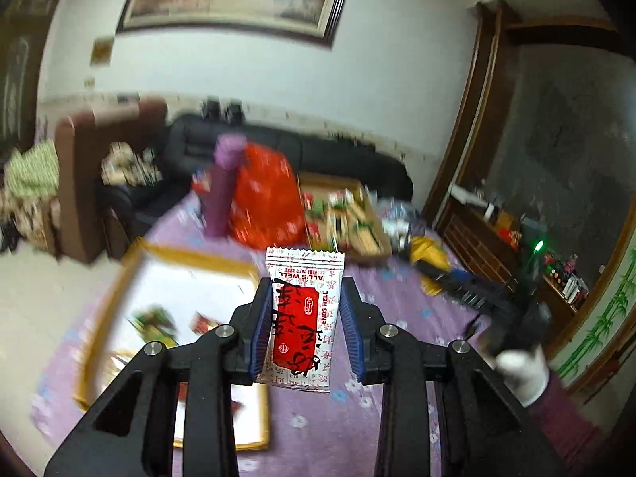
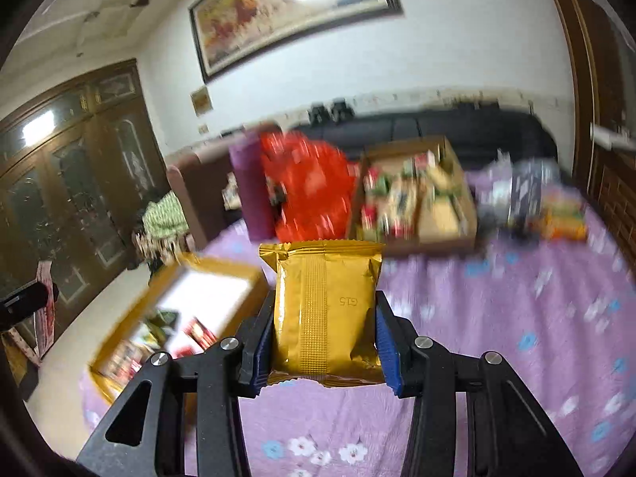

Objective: Organize snacks
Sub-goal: 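Lift both held snacks and carry them toward the tray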

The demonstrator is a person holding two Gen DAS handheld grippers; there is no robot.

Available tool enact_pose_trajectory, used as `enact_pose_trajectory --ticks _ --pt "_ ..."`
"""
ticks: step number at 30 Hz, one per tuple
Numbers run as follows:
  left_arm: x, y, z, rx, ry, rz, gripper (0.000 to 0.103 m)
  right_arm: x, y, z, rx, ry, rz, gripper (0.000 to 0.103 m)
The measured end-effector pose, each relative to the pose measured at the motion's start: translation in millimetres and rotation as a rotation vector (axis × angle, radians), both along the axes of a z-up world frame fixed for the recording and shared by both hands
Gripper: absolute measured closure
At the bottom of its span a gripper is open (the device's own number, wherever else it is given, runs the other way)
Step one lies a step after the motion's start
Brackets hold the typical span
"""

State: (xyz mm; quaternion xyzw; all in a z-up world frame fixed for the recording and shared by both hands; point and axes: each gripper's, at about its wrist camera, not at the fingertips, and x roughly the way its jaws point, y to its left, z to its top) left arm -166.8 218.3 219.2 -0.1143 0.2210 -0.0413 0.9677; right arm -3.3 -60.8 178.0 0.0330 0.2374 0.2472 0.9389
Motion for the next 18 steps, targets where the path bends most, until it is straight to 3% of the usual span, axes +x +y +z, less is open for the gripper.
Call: enact_pose_trajectory --ticks 4,11,15,18 --pt "-33 22 53 0.092 -0.095 0.068 0.073 -28 -4 100 0.030 -0.127 0.021 0.058" --pt "-52 67 128 0.275 -0.167 0.281 0.072 -72 10 250 0.078 -0.320 0.002 0.058" --pt "-45 88 149 0.356 -0.161 0.401 0.072 -81 28 299 0.102 -0.355 -0.008 0.058" --pt "-34 105 141 0.380 -0.141 0.450 0.072 -76 46 294 0.086 -0.322 0.008 0.058"
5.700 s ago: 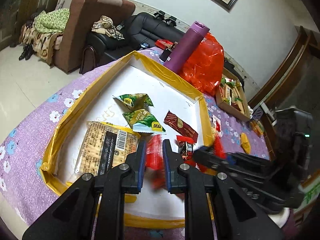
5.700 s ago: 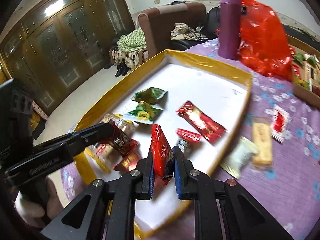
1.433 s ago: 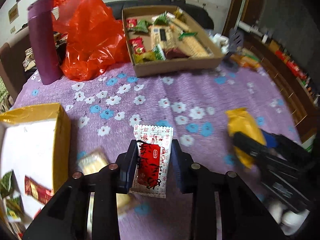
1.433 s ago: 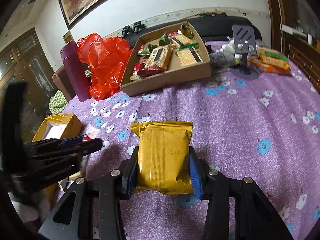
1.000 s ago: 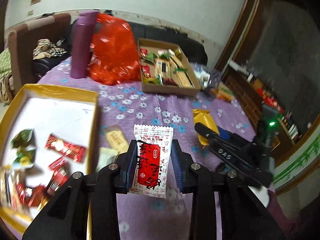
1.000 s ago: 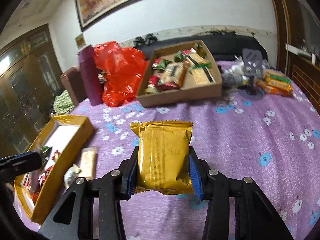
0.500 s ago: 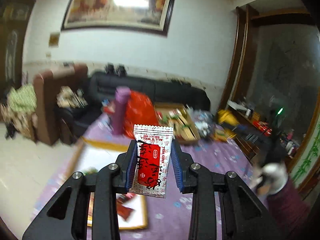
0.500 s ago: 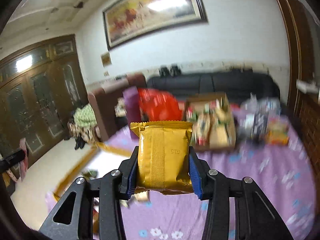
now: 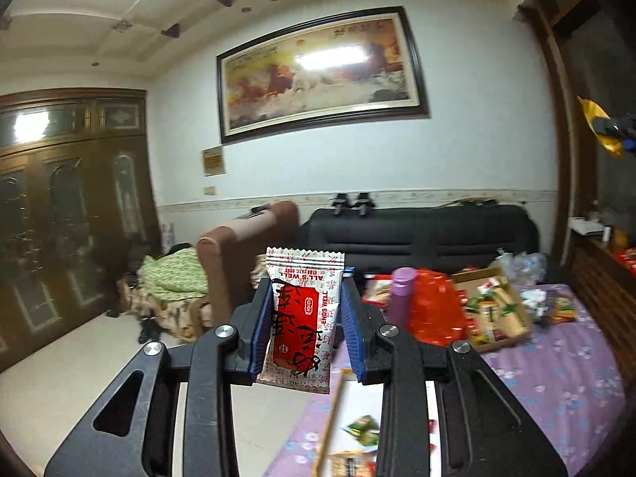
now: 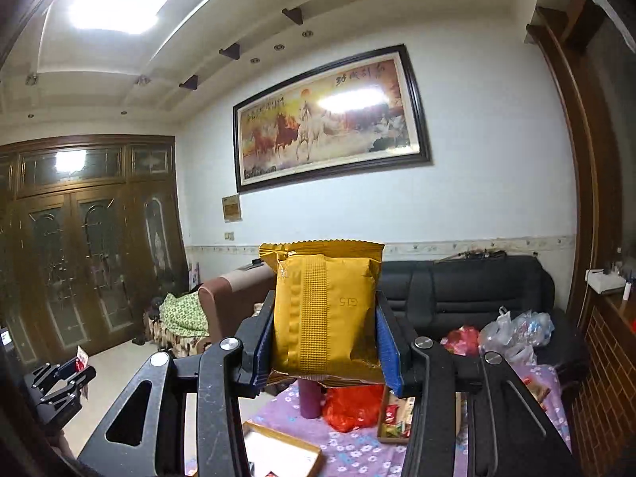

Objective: Organize snacks
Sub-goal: 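Lift both held snacks and carry them toward the tray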

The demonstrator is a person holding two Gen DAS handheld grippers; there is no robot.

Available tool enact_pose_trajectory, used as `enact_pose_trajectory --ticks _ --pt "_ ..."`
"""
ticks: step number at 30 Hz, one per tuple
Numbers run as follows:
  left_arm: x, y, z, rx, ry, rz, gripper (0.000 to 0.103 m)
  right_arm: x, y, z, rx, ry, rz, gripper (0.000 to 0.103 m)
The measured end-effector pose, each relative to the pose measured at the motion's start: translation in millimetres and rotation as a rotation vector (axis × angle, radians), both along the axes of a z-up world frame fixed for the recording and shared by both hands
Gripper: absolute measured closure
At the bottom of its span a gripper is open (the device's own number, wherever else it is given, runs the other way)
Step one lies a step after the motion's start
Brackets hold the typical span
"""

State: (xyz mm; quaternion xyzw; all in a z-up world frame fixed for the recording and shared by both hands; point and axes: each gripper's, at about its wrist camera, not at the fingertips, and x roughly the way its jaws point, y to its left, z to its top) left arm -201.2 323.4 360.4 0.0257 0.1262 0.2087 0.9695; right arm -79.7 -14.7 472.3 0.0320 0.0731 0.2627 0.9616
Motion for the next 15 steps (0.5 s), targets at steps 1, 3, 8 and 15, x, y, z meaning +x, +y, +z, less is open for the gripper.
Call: enact_pose_trajectory --ticks 1,3,8,15 --pt "6 4 -7 -0.006 0.012 0.000 0.072 7 11 -15 -0.021 0.029 0.016 0.058" --pt "15 11 -29 -0.027 0.043 -0.015 0.072 20 31 -47 -0.061 0.082 0.051 0.058" --pt "51 8 -110 -0.097 0.156 -0.100 0.072 57 81 -161 -0.146 0.261 0.157 0.058" --pt "108 6 -212 -0.310 0.316 -0.212 0.072 95 133 -311 -0.201 0.503 0.264 0.058"
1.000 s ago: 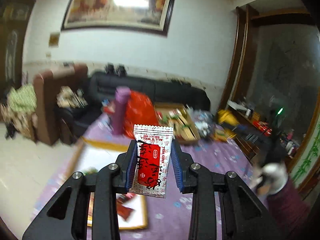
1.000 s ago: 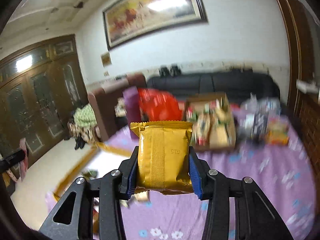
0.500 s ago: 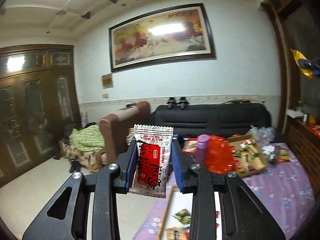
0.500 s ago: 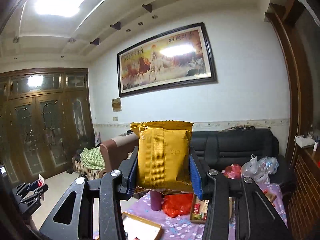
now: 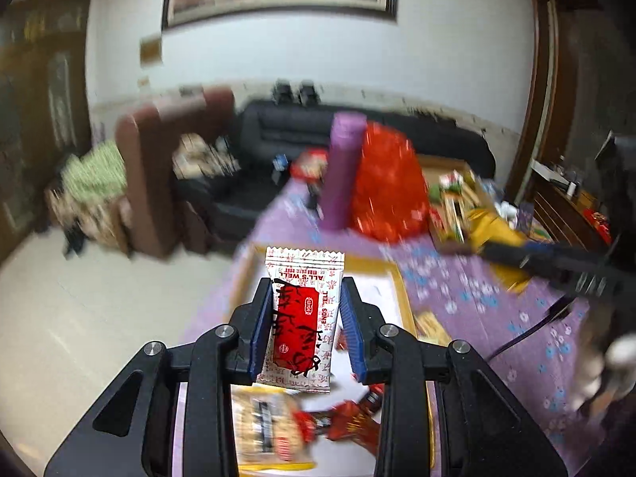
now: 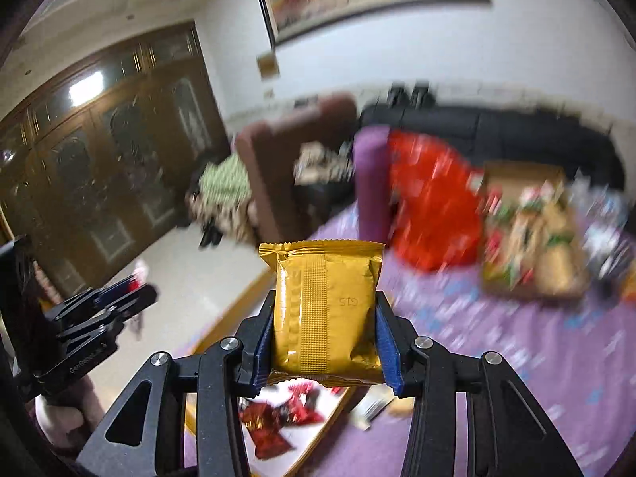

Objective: Organize snacks
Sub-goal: 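Lift both held snacks and carry them toward the tray, then open both tools over the tray to release the yellow bag and packet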

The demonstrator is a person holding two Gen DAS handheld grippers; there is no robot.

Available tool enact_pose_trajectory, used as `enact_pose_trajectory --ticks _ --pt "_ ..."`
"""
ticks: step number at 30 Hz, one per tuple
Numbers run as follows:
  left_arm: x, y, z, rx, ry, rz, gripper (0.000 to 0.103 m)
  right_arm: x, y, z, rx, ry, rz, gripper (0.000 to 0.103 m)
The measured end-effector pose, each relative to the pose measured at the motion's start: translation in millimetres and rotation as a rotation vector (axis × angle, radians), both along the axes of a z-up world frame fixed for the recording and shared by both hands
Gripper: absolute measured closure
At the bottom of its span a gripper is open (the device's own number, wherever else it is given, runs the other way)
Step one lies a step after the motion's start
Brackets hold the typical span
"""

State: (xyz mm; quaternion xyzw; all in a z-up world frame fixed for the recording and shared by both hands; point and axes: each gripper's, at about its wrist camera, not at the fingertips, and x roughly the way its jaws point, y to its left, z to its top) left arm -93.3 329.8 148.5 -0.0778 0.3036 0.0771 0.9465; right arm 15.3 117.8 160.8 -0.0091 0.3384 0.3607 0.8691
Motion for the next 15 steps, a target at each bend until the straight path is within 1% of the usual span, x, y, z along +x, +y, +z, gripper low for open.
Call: enact_pose_trajectory --ticks 2,5,8,11,15 --pt "19 4 -24 -0.053 0.053 -0.006 0.072 8 12 -26 -0.032 0.026 0.004 0.058" --pt "41 2 -51 -0.091 0.116 -0.005 0.072 20 31 -57 -0.072 0.055 0.024 0.058" --pt "59 6 -69 -0.128 0.164 0.001 0.072 33 48 -83 -0.104 0.089 0.026 0.058" --pt "68 8 -81 -0.122 0.188 0.021 0.072 45 61 -99 -0.123 0.122 0.025 0.058" --pt "73 8 -92 -0.114 0.204 0.033 0.072 54 71 -112 -0.135 0.149 0.026 0.058"
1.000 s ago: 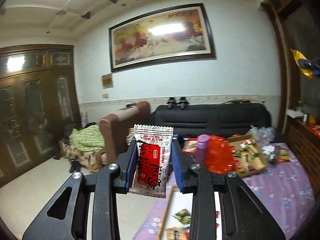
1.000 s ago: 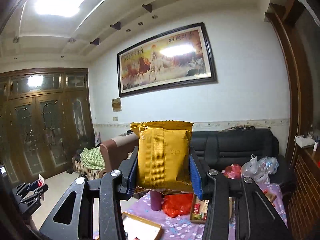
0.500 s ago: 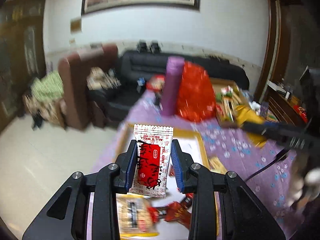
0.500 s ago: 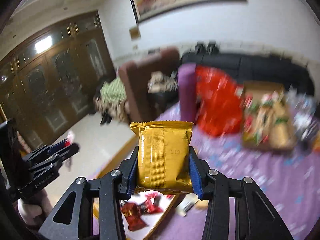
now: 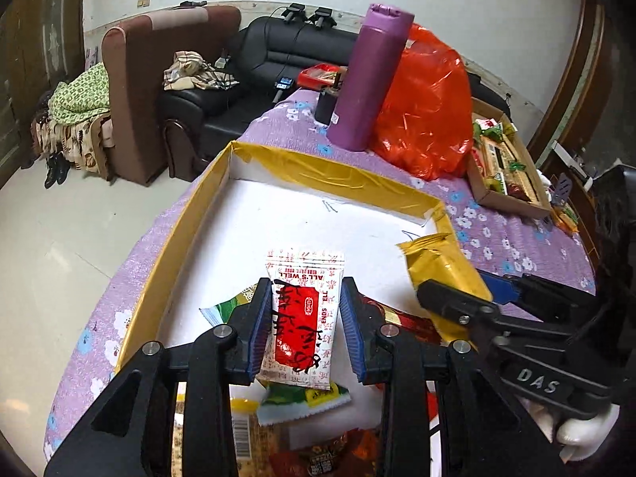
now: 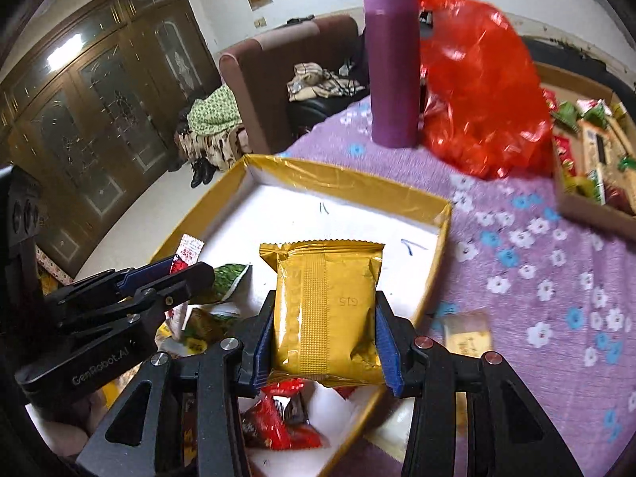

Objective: Organize snacks
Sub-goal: 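Open both tools over the tray to release the yellow bag and packet, then grasp the cream biscuit packet on the cloth with the right tool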

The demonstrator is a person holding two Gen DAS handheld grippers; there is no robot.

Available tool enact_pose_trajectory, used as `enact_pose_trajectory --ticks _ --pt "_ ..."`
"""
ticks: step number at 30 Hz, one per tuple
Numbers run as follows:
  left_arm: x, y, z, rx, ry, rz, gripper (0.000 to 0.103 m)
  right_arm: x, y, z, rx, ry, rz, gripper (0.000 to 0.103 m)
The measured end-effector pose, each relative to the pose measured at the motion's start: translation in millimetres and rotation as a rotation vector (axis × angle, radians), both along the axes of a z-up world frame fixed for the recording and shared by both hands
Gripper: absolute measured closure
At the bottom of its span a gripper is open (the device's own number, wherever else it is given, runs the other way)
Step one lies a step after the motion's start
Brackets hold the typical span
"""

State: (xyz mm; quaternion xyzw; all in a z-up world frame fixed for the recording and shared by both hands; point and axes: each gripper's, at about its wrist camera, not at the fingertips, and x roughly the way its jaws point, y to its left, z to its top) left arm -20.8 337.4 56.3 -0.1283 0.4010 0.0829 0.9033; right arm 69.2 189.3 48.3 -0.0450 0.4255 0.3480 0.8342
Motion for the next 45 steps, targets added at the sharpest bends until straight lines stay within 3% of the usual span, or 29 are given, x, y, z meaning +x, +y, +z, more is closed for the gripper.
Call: enact_pose_trajectory --ticks 7,10,15,19,23,33,39,45 --pt "-4 -4 0 0.061 0.000 0.015 0.068 9 8 -15 0.012 0.040 0.000 0.056" --pt "-9 -8 4 0.076 -0.010 0.023 0.054 7 4 -13 0.027 0.039 -0.003 0.055" --pt "-25 -18 17 0.136 -0.038 0.057 0.043 -4 -4 2 0.046 0.002 0.003 0.055" --pt "-47 -35 37 0.213 -0.086 0.085 0.026 -22 -17 20 0.062 -0.053 0.010 0.055" --pt "-69 -58 55 0.262 -0.131 0.079 0.025 -43 -38 41 0.090 -0.116 0.008 0.055" --pt "-112 -112 93 0.248 -0.215 -0.004 0.025 -77 -139 88 0.203 -0.191 -0.084 0.055" --pt "-127 -144 103 0.285 -0.238 -0.038 0.025 -83 -230 111 0.231 -0.265 -0.227 0.054" --pt "-135 -160 111 0.234 -0.272 -0.069 0.025 -79 -341 145 0.217 -0.363 -0.437 0.053"
